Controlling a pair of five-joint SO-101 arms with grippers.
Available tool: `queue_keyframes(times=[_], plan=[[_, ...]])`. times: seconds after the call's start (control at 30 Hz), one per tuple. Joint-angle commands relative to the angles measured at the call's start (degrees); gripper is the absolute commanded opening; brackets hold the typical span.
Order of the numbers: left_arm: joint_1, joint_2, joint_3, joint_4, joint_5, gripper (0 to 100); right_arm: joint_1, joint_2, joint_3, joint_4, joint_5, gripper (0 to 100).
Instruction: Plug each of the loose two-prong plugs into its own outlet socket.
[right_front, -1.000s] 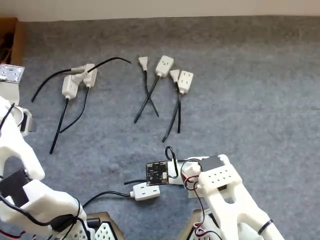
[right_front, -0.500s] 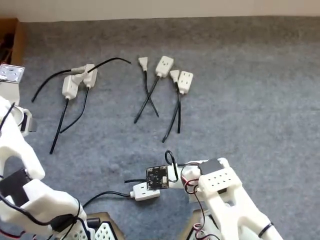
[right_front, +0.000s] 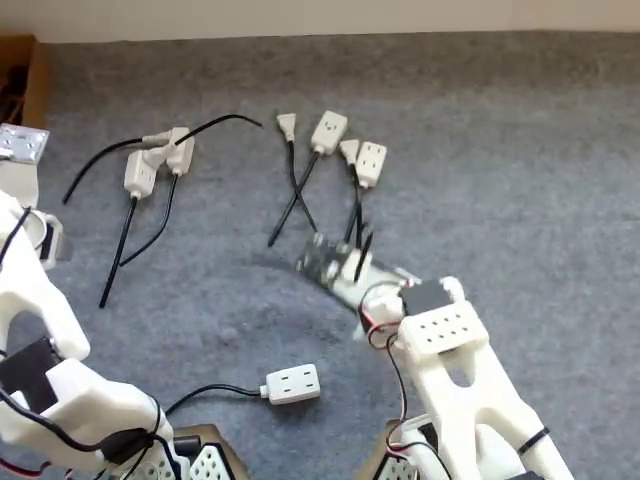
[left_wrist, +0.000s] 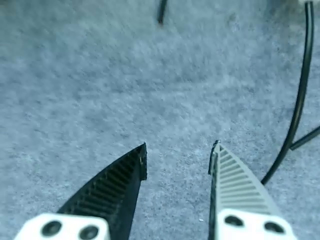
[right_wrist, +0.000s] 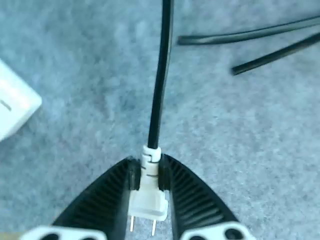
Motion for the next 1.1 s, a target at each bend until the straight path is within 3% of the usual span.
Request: queue_keyframes(times=[0.0, 0.07, 0.17, 0.27, 0.4, 0.53, 0.7, 0.83, 1.07], plan=[[1.89, -3.03, -7.34, -0.18, 0.26, 21, 0.84, -0.66, -12.00, 3.38, -10.20, 0.5], [3.21, -3.30, -11.91, 4.04, 1.85, 21, 1.98, -0.57, -18.07, 7.16, -14.15, 0.5], [9.01, -6.81, -18.59, 17.93, 2.20, 21, 5.05, -0.22, -26.95, 14.46, -21.10, 0.5], [17.80, -14.20, -22.64, 29.54, 1.93, 21, 9.10, -0.57, -34.15, 25.01, -25.76, 0.5], [33.10, -27.74, -20.18, 41.67, -0.70, 21, 13.49, -1.01, -37.67, 34.86, -25.58, 0.5], [45.05, -42.15, -1.19, 41.05, -1.67, 21, 18.33, -7.52, -27.03, 31.87, -21.36, 0.5], [56.75, -58.07, 26.42, 30.59, -3.87, 29, 21.93, -17.36, -3.91, 19.91, -21.19, 0.5], [64.40, -69.49, 41.36, 23.74, -5.89, 35, 22.29, -21.49, 11.91, 10.68, -21.27, 0.5], [74.51, -75.21, 56.57, 15.38, -7.21, 36, 25.45, -21.05, 11.56, 9.36, -21.27, 0.5]])
